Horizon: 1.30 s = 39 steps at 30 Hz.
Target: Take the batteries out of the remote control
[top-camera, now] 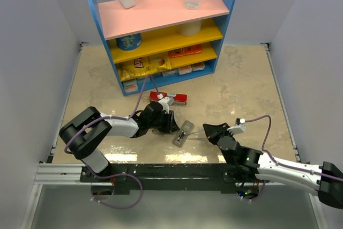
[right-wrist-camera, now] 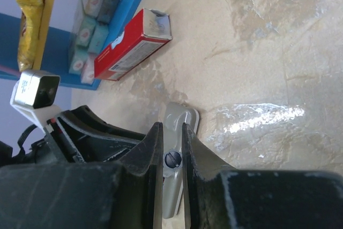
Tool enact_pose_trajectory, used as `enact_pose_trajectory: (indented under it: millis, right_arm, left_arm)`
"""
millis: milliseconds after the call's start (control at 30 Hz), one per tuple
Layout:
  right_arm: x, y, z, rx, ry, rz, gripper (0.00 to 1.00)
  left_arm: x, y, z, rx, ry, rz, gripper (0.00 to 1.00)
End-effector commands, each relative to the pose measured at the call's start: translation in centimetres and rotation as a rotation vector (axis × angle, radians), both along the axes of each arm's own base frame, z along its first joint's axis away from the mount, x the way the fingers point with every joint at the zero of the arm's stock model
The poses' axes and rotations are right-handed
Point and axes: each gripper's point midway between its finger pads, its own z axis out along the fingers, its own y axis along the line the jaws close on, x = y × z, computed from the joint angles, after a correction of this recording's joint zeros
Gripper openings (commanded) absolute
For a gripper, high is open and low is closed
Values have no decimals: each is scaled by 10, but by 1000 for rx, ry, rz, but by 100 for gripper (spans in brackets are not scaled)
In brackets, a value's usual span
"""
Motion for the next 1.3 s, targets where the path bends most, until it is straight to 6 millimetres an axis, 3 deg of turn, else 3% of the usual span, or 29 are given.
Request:
enact_pose_trajectory:
  millis: [0, 233, 500, 533, 800, 900, 1100, 1267]
  right_arm:
    - [-9, -26, -60, -94, 96, -58, 0]
    - [-2, -9, -39, -109, 41, -15, 0]
    - [2, -7, -26, -98, -1, -14, 0]
    - [5, -1, -12, -81, -20, -15, 0]
    - [12, 14, 21, -134, -81, 33, 0]
    - [15, 25, 48, -165, -134, 75, 0]
    - [18, 36, 78, -271, -184, 137, 0]
    - [20, 48, 87, -370, -177, 197, 0]
  left_arm:
    - [-21, 29, -40, 149, 83, 16, 33]
    - [-23, 31, -30, 137, 71, 18, 33]
    - [-21, 39, -23, 176, 46, 50, 33]
    - [-18, 39, -20, 181, 35, 53, 33]
    - [0, 36, 3, 200, -33, 79, 34]
    - [2, 35, 13, 179, -61, 77, 35]
    - [-7, 25, 23, 108, -52, 30, 36]
    - [-23, 12, 23, 61, -23, -28, 36]
